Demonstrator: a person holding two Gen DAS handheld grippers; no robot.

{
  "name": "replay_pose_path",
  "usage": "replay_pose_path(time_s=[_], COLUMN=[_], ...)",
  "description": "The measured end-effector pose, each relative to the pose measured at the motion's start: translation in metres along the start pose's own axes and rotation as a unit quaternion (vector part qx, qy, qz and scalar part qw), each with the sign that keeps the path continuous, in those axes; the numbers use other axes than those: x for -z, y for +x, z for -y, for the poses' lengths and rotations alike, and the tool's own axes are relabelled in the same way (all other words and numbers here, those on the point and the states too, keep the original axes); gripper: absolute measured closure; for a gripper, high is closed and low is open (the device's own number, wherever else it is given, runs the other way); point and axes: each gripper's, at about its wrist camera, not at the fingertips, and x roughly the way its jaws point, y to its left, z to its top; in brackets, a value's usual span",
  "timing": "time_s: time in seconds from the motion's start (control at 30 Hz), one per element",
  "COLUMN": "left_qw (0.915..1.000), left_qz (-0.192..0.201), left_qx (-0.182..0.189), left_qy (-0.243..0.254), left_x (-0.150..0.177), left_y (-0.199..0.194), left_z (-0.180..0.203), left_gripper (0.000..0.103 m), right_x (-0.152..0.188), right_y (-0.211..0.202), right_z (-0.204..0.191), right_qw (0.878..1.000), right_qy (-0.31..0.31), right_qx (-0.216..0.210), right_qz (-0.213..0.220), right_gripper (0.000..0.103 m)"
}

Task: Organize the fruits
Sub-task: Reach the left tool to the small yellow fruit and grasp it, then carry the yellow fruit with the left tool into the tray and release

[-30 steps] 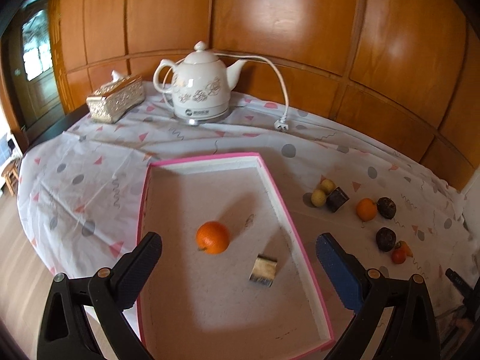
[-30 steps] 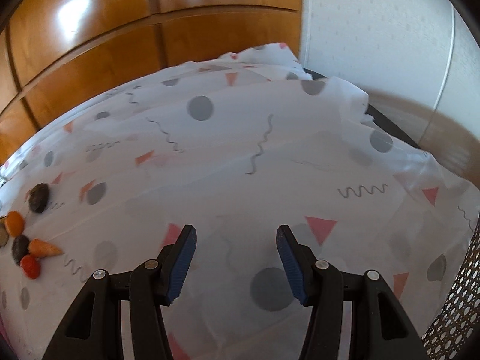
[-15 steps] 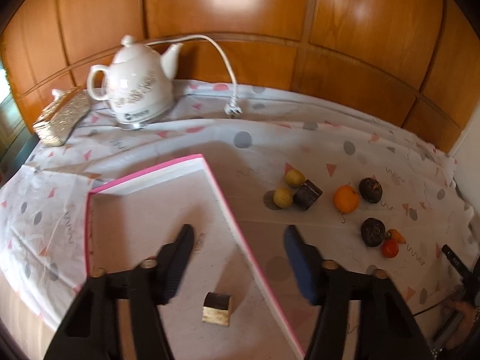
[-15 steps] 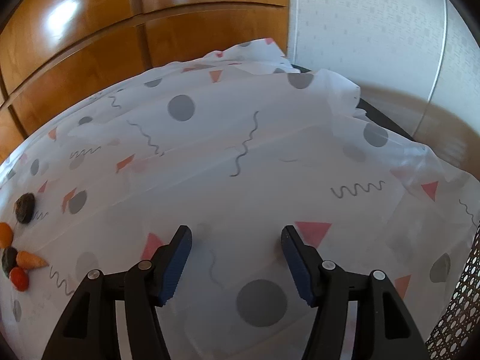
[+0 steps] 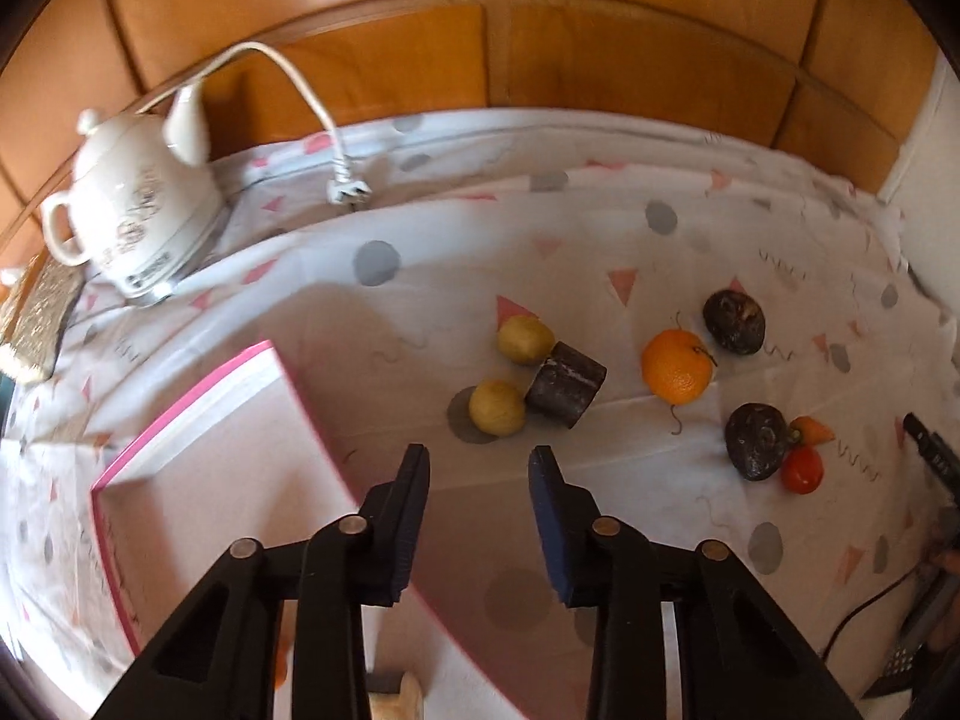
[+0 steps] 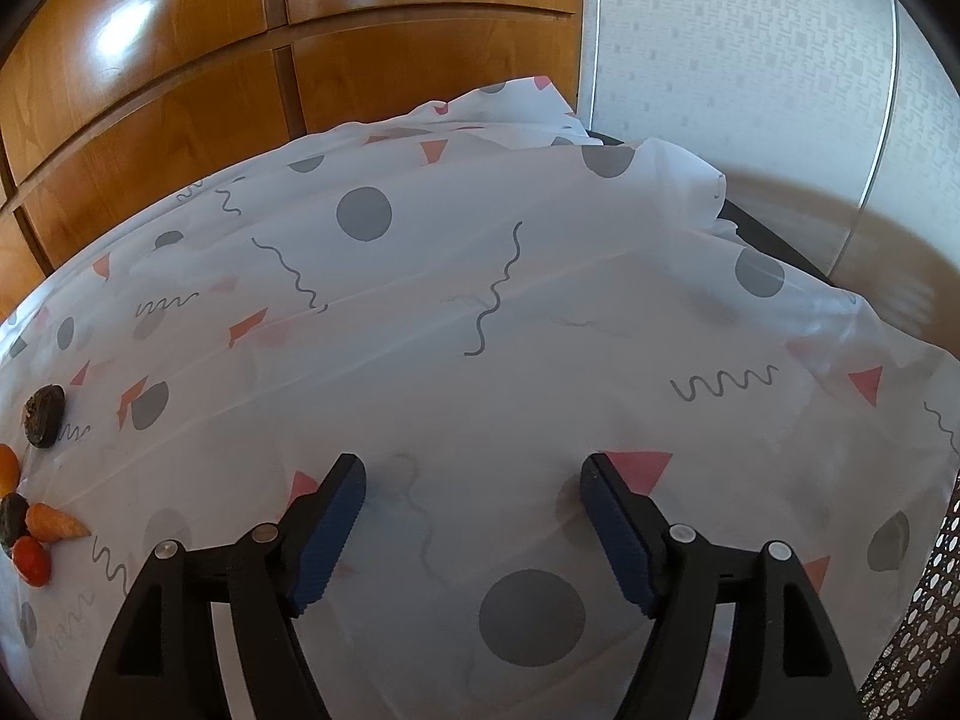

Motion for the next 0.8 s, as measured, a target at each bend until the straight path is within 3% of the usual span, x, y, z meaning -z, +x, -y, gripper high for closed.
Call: replay_pose_path(time_s=[0.33,0.47,0.63,0.8], left_qw=[0.999,0.9991,0.9994,0.9971], left_qz=[-0.031,-0.032,-0.018,0.025], left_qx=[-0.003,0.008,0.029,0.049], left_qy=[0.031,0.027,-0.002,-0.052], left_x=[-0.017,-0.017,-0.014,-0.003], left_y=[0.043,0.052,0.039,-0.003], left_z=[0.007,0.007,0.0,-0.026], left_gripper=[0.068,0.078,0.078,0.078], right_x=[-0.001,-0.001,-0.002,-0.002], right_y=[0.001,0.001,0.002,0.002], right_z=[-0.002,-0.002,-0.003,-0.003], right_qw=[1.0,1.0,1.0,1.0], right_qy=[-0.003,-0.003,-0.005,-0.005], right_qx=[-0.004,-0.004,-0.004,-0.003], right_qz=[-0.001,-0.001,0.0,0.0], right_gripper=[0.023,0.022,0.021,0.02])
